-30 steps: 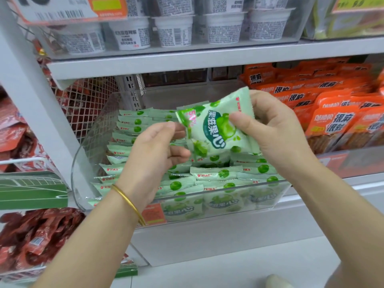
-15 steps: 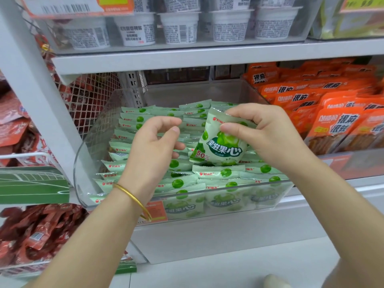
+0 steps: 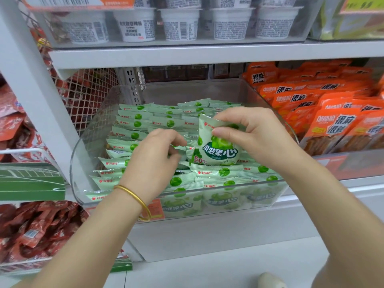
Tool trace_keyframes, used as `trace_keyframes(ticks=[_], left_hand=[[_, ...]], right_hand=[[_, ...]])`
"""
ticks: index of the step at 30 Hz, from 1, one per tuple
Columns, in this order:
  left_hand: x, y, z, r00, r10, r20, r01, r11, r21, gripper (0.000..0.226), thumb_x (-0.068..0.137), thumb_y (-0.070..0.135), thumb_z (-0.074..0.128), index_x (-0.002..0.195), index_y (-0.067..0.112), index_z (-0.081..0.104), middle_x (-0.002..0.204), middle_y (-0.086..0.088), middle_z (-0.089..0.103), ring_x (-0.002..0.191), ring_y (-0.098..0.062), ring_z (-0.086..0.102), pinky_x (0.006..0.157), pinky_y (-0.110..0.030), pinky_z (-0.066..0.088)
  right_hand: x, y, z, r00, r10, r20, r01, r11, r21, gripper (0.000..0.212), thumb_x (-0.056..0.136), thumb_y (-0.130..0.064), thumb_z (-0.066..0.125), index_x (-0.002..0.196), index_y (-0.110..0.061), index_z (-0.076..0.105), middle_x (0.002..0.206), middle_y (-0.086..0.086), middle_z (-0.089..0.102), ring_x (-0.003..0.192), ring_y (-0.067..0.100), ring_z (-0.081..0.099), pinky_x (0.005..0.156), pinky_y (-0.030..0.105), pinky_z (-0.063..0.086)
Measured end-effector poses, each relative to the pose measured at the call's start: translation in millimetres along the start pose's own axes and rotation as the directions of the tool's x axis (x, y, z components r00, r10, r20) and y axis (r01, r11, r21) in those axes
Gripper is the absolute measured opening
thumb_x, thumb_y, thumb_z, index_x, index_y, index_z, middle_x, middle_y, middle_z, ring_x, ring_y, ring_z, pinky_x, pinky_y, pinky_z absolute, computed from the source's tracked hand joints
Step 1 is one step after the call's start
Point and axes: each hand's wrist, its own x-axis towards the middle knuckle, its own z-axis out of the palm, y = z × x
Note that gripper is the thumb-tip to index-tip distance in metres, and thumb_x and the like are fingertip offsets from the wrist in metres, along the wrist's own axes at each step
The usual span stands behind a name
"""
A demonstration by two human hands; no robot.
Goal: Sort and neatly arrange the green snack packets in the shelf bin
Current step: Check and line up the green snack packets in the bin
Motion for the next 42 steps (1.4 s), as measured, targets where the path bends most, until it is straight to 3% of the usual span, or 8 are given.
trace_keyframes(ticks=[2,6,16,23,26,29,32,42], left_hand=[[0,0,3,0.999,0.04,0.017,-0.041,0.997,0.059,0.024,0.083,0.003,0.061,0.094,0.024,0.061,0.097,0.008,0.052,0.087,-0.01,0.059,0.089,-0.031,0.045],[3,-3,-1,0.996,0.061,0.058,-0.062,0.998,0.027,0.027,0.081,0.003,0.066,0.094,0.025,0.059,0.098,0.013,0.047,0.079,0.003,0.059,0.07,-0.001,0.039],[6,-7,-5,0.998,0.053,0.016,-0.053,0.997,0.047,0.025,0.084,-0.005,0.058,0.094,0.018,0.059,0.1,0.004,0.044,0.075,-0.002,0.058,0.061,0.002,0.036],[5,-8,-8,0.998,0.049,0.037,-0.05,0.998,0.041,0.026,0.084,-0.003,0.06,0.09,0.021,0.056,0.105,0.003,0.044,0.075,-0.006,0.061,0.064,0.003,0.035],[5,-8,-8,0.997,0.075,0.026,-0.076,0.997,0.011,0.021,0.085,0.006,0.062,0.092,0.025,0.058,0.101,0.011,0.045,0.077,0.003,0.059,0.068,0.004,0.035],[5,-2,-7,0.989,0.143,-0.038,-0.145,0.988,-0.059,0.006,0.089,0.024,0.059,0.093,0.024,0.064,0.096,0.016,0.051,0.086,0.006,0.053,0.077,-0.003,0.037],[6,0,-1,0.974,0.218,-0.062,-0.223,0.97,-0.092,0.022,0.09,0.036,0.056,0.089,0.018,0.069,0.097,0.009,0.06,0.095,0.0,0.05,0.084,-0.012,0.037],[6,-1,13,0.987,0.16,0.02,-0.161,0.98,0.113,0.011,0.082,0.032,0.066,0.077,0.022,0.069,0.112,0.012,0.053,0.112,-0.012,0.033,0.097,-0.028,0.027]], right_hand=[[-1,1,0,1.0,0.018,0.02,-0.017,0.999,-0.036,0.022,0.084,-0.024,0.068,0.101,-0.011,0.07,0.093,-0.004,0.07,0.091,0.004,0.058,0.08,0.024,0.044],[-6,5,-2,0.991,0.065,0.119,-0.056,0.995,-0.077,0.027,0.081,-0.03,0.07,0.103,-0.015,0.066,0.088,-0.01,0.064,0.084,0.004,0.055,0.074,0.017,0.041],[-5,11,-13,0.993,0.007,0.117,0.006,0.994,-0.109,0.023,0.085,-0.023,0.067,0.091,-0.002,0.062,0.077,0.015,0.062,0.071,0.024,0.053,0.066,0.03,0.04],[-6,5,16,0.95,-0.058,0.307,0.165,0.928,-0.335,0.031,0.082,-0.04,0.067,0.101,-0.016,0.065,0.086,-0.002,0.058,0.086,0.019,0.048,0.077,0.038,0.044],[-2,5,11,0.965,-0.04,0.259,0.131,0.929,-0.346,0.037,0.075,-0.051,0.067,0.102,-0.026,0.068,0.089,-0.011,0.045,0.092,0.011,0.039,0.083,0.034,0.036],[-1,9,-1,0.984,-0.03,0.177,0.089,0.938,-0.336,0.03,0.071,-0.059,0.066,0.088,-0.035,0.072,0.08,-0.015,0.042,0.086,0.008,0.034,0.08,0.034,0.034],[-3,12,14,0.975,-0.075,0.207,0.147,0.922,-0.359,0.026,0.071,-0.055,0.065,0.076,-0.031,0.074,0.08,-0.012,0.043,0.084,0.012,0.035,0.073,0.033,0.03],[-7,19,11,0.966,0.009,0.259,0.094,0.919,-0.384,0.017,0.072,-0.046,0.072,0.072,-0.029,0.074,0.077,-0.015,0.038,0.085,0.01,0.03,0.076,0.033,0.03]])
